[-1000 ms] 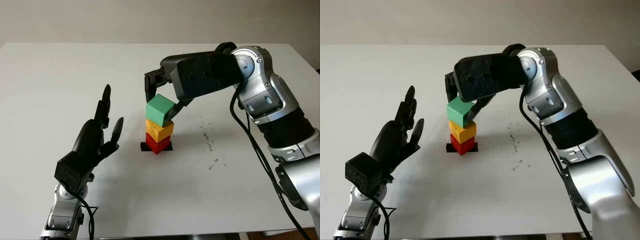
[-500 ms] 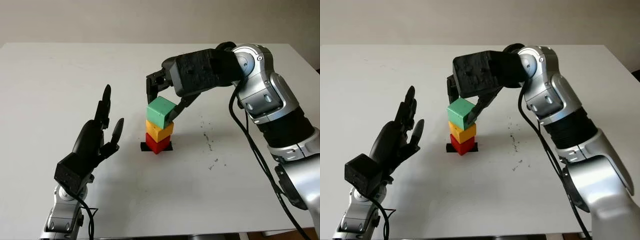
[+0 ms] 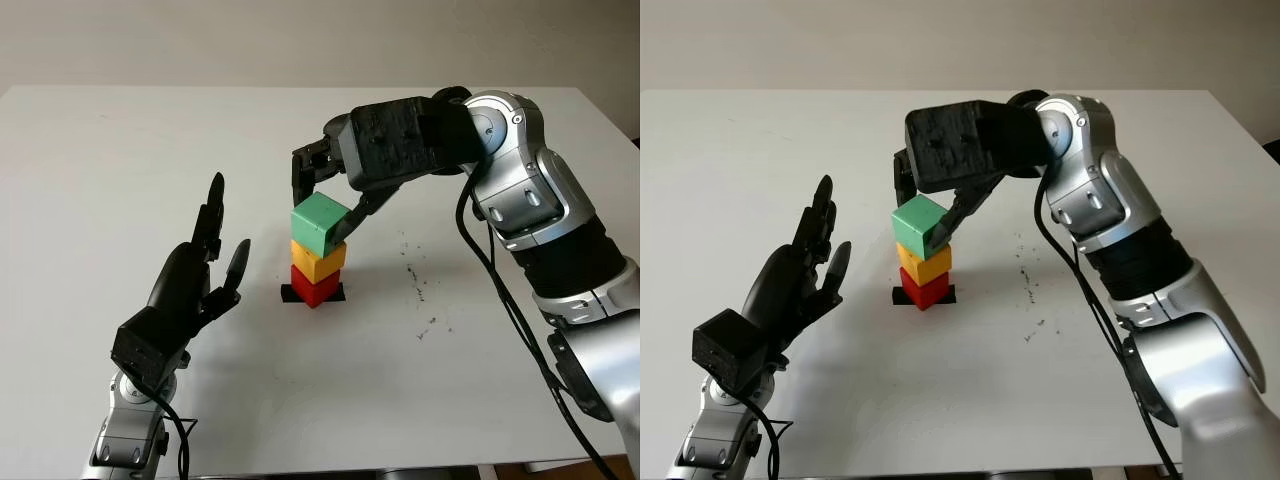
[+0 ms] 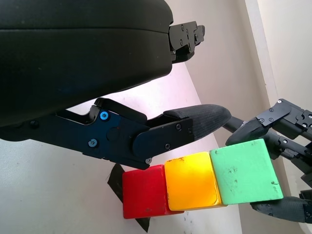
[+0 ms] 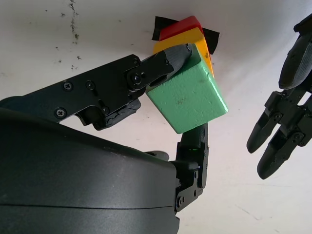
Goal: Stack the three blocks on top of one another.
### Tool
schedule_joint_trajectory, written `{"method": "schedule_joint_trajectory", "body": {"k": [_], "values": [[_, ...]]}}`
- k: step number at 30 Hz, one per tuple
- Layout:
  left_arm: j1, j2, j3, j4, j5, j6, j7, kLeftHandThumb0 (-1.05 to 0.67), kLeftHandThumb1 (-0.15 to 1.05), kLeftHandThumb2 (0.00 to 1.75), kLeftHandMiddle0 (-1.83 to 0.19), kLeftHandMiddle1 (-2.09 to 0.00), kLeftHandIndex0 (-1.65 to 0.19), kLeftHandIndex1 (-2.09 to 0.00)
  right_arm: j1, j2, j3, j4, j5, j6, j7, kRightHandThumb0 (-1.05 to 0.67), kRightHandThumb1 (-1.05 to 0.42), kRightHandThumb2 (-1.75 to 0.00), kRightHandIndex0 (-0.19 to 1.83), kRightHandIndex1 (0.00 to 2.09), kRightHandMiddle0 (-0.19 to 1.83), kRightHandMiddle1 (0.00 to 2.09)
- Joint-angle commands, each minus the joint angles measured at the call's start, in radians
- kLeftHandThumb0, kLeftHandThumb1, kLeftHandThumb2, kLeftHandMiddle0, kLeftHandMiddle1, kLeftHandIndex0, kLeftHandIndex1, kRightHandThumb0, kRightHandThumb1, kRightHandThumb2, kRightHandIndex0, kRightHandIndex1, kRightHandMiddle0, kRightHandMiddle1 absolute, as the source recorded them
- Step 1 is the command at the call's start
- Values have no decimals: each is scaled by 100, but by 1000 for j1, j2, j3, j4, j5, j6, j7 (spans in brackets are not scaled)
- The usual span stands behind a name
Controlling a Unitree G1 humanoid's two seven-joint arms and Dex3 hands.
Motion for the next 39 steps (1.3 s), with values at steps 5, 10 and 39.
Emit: {"method": "schedule_joint_trajectory", "body": {"k": [5,10,39], "values": [[10,-1,0,-24,1,4,0,-62,105,69,18,-5,19,-1,22,-4,3,-18,4,-12,-3,-36,-100,-6,19,3,21,159],[13,-2,-2,-31,3,12,1,-62,105,68,18,-5,19,-1,32,-10,-3,-10,18,-52,-4,-37,-100,-5,24,6,24,159],[-6,10,5,-6,1,0,-5,-61,105,68,18,-5,19,-1,-11,-122,-50,-40,14,-106,70,-87,-85,-5,-19,0,-19,0]]}}
